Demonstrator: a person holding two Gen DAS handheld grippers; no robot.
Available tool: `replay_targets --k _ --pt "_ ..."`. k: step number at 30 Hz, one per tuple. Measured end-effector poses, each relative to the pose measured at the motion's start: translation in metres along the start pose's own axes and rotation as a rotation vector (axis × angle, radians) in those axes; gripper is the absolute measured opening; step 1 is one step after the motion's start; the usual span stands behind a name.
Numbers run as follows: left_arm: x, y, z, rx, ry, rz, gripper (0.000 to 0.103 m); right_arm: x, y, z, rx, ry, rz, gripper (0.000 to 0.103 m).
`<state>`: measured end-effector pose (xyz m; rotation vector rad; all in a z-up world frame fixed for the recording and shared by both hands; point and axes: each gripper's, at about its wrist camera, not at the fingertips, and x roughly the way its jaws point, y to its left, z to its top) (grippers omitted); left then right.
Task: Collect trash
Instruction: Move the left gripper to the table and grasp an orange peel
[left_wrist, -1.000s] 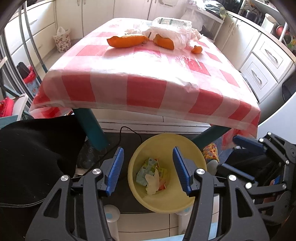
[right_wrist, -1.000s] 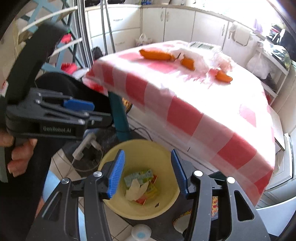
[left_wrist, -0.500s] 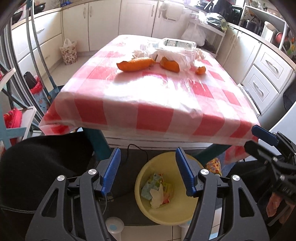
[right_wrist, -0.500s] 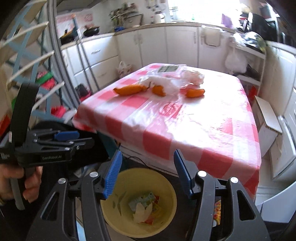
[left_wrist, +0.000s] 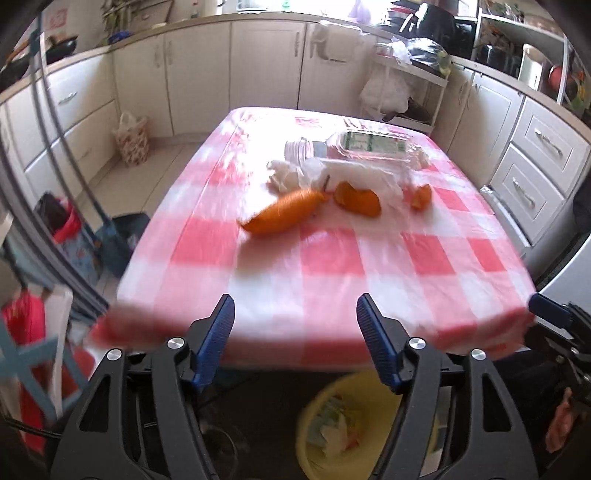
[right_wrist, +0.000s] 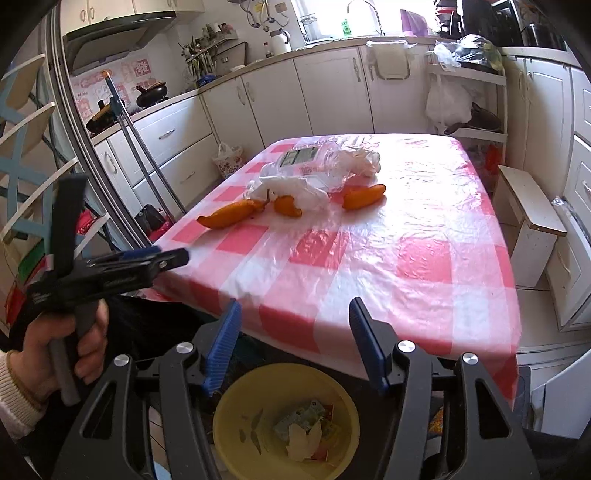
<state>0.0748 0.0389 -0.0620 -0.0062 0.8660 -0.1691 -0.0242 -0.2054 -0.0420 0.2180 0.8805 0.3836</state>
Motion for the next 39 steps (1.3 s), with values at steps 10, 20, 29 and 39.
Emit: replay_targets --k 10,20,29,39 --pt "0.063 0.003 0.052 0.042 0.013 0.037 0.066 0.051 0.010 0.037 -0.066 0.031 0.011 0.058" --pt "0.090 0.007 0.066 0.030 0.081 -0.044 0.021 0.092 0.004 0.073 -0.046 0.028 0.004 0.057" --pt "0.078 0.038 0.056 -0.083 0.107 -0.104 0.017 0.117 0.020 0.090 -0.064 0.024 0.020 0.057" --pt "0.077 0.065 0.062 -0.130 0.106 -0.112 0.017 0.156 0.023 0.113 -0.096 0.052 -0.040 0.057"
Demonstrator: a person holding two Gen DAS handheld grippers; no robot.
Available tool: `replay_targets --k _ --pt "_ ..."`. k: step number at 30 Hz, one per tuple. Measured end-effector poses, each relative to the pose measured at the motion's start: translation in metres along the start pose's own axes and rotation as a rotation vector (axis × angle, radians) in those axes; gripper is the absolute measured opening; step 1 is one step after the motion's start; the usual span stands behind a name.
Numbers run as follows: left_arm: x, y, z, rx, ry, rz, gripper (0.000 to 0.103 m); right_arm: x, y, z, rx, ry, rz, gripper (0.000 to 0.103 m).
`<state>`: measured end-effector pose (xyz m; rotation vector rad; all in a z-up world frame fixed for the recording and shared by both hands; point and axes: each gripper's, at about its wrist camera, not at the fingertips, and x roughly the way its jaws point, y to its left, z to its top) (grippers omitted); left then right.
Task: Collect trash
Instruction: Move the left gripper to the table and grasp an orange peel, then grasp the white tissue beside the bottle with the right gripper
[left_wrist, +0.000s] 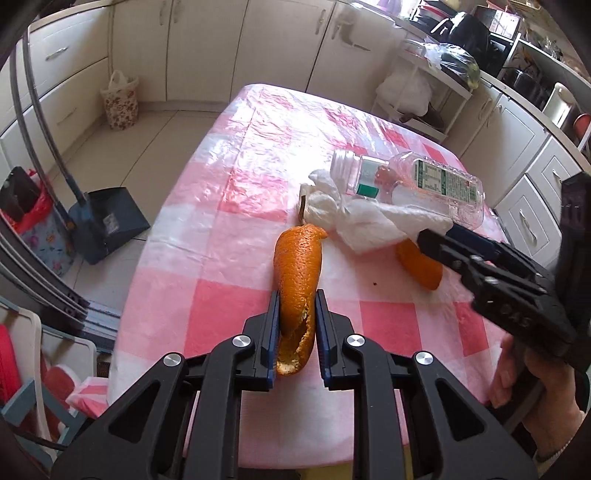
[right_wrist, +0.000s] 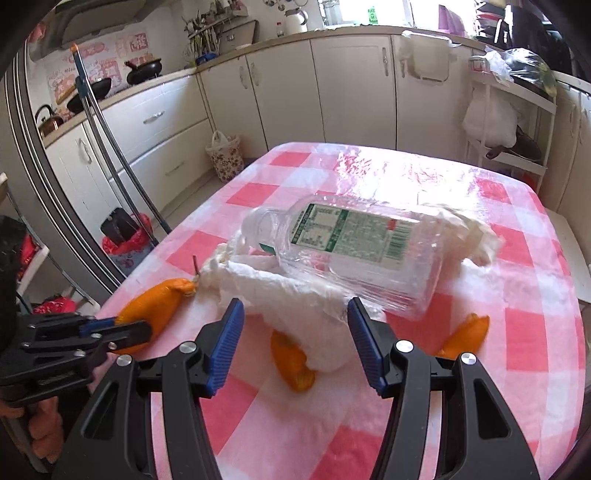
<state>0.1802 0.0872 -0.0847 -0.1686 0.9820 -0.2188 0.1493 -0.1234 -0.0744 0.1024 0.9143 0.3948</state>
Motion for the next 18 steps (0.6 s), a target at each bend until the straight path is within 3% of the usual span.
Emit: replay_targets --k 2,4,7,9,18 --pt "0.000 -0.001 0.004 0.005 -0.001 -0.001 0.017 0.006 -0.001 0.001 -0.013 0.013 -0.007 0.054" --pt "0.001 -0.001 0.006 0.010 0.000 -0.002 0.017 0.014 -0.003 0.002 -0.003 0.057 0.008 0.033" --pt "0.001 -0.002 0.006 0.019 0.002 -0.001 0.017 0.011 -0.001 0.000 -0.014 0.056 0.018 0.015" --pt "-0.001 -0.003 0.005 0.019 -0.002 -0.002 0.017 0.006 0.002 -0.001 -0.036 0.037 0.019 0.010" --pt "-0.010 -0.010 0.000 0.034 -0.070 0.010 0.017 -0.049 0.008 -0.006 -0.038 -0.091 0.073 0.008"
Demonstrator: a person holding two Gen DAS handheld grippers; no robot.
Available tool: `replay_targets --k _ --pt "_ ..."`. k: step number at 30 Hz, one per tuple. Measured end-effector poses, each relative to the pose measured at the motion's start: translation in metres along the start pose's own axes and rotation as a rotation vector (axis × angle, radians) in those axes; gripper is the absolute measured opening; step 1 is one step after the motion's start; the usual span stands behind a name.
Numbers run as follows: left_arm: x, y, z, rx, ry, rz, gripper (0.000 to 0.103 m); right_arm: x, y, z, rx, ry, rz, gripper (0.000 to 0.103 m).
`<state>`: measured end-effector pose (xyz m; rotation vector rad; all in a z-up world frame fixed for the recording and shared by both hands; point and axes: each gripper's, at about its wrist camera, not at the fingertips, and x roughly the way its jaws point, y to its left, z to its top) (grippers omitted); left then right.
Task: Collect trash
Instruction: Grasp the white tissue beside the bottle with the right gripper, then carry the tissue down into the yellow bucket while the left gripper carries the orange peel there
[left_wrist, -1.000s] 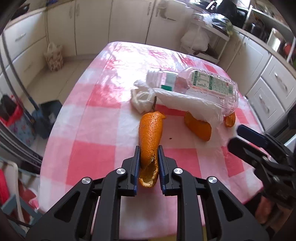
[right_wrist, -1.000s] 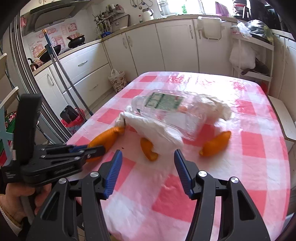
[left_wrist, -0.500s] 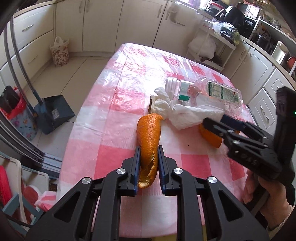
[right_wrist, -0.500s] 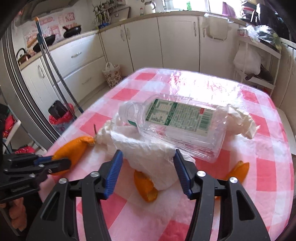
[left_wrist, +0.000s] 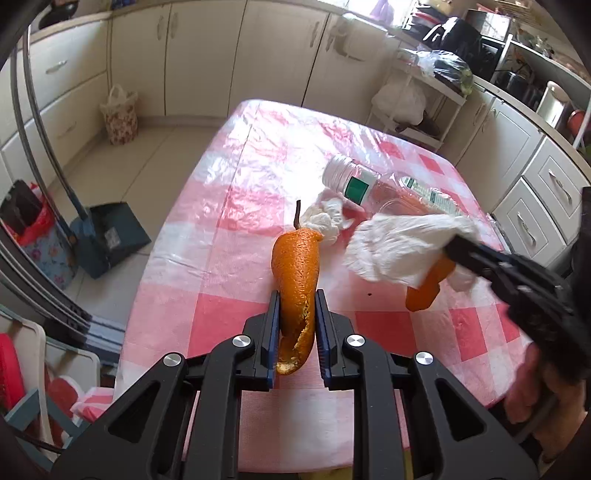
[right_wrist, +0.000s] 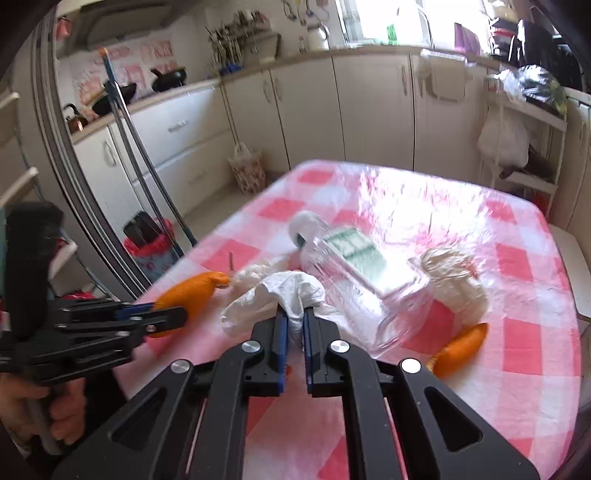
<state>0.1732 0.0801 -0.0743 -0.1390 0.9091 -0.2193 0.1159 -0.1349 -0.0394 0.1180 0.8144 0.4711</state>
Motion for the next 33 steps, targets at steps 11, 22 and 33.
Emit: replay_targets --k 11,22,33 --pt "-0.024 -0.030 -0.023 0.067 -0.091 -0.042 0.017 -0.060 -0.025 -0.013 0.116 -0.089 0.019 0.008" --pt "-0.053 -0.070 -0.069 0.144 -0.115 -0.048 0.017 -0.116 -0.017 -0.069 0.090 -0.072 -0.035 0.008" --pt "-0.073 -0.079 -0.097 0.156 -0.105 -0.041 0.017 -0.145 -0.010 -0.106 0.096 -0.031 -0.061 0.008"
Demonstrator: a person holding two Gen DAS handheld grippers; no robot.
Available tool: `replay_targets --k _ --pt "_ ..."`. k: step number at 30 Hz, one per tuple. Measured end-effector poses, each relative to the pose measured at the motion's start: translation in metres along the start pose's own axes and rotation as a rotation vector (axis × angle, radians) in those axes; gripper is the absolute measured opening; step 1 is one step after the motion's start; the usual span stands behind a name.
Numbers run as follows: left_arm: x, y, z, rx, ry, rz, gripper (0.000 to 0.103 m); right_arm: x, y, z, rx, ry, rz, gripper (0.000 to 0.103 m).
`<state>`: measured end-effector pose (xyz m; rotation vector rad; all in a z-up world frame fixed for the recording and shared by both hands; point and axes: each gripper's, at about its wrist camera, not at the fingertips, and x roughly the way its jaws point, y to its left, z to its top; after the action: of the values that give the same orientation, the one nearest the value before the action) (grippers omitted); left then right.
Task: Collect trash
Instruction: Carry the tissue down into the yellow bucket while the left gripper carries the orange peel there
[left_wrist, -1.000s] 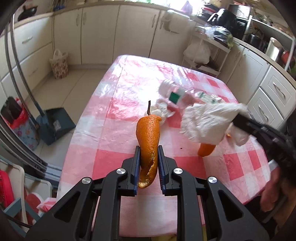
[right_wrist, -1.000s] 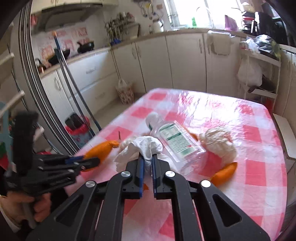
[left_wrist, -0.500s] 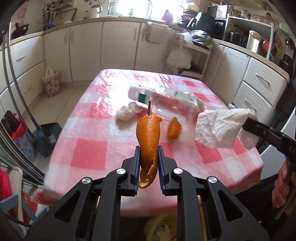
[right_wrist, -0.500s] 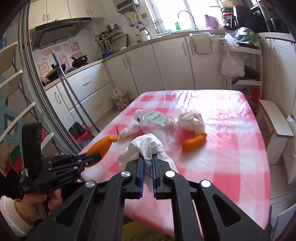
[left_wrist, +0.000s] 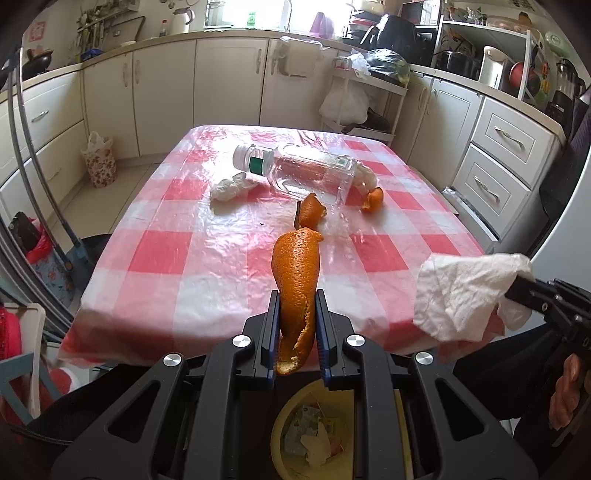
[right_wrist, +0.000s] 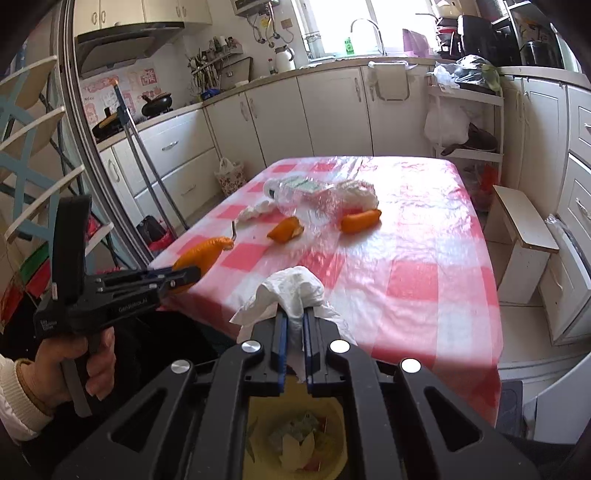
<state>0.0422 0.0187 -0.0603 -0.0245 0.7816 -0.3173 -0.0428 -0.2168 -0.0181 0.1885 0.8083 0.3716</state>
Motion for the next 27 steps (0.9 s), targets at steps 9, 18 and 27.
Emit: replay_targets --k 9,18,27 --pt "-0.012 -0.006 -0.011 0.012 0.006 -0.004 0.017 0.039 0.026 -0.046 -0.114 0.278 0.020 0.009" --pt "-0.021 -0.012 -0.017 0.021 0.008 -0.019 0.017 0.081 0.045 -0.078 -0.215 0.478 0.024 0.010" --pt "-0.026 -0.021 -0.030 0.045 0.037 -0.028 0.017 0.080 0.039 -0.079 -0.178 0.470 0.014 0.034"
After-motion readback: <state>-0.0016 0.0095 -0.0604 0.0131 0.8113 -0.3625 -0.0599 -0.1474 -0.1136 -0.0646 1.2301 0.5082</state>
